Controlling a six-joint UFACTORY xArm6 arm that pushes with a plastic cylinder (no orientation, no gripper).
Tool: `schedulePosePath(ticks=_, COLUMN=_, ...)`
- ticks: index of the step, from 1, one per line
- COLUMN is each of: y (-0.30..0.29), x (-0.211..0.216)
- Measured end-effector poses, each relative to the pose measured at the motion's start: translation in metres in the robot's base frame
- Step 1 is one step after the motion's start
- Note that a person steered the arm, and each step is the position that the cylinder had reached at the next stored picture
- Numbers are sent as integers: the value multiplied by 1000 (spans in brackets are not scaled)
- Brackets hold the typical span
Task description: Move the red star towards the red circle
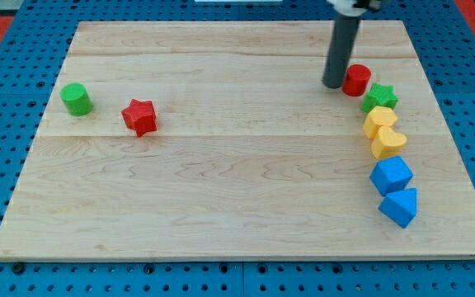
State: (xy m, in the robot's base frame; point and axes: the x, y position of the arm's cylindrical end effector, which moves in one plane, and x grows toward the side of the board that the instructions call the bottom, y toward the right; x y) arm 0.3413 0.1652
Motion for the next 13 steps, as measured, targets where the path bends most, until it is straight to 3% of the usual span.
schedulePosePath(ticks=1, y=21, x=-1)
schedulePosePath(ticks=2, y=-36, x=-18)
schedulePosePath(ticks=3, y=-121, x=-5)
schedulePosePath(ticks=4, y=-166, x=86)
schedulePosePath(ticks=5, y=-252, x=152)
schedulePosePath(ticks=6, y=-338, x=151)
schedulePosePath(ticks=7, y=-313, x=99)
schedulePosePath(ticks=8, y=-239, x=56)
schedulePosePath(ticks=9, y=-239, x=52)
schedulePosePath(ticks=10, y=-327, x=83)
schedulePosePath(ticks=11, y=-337, x=39)
schedulePosePath(ticks=12, y=-250, x=47)
schedulePosePath(ticks=13, y=-235, x=67)
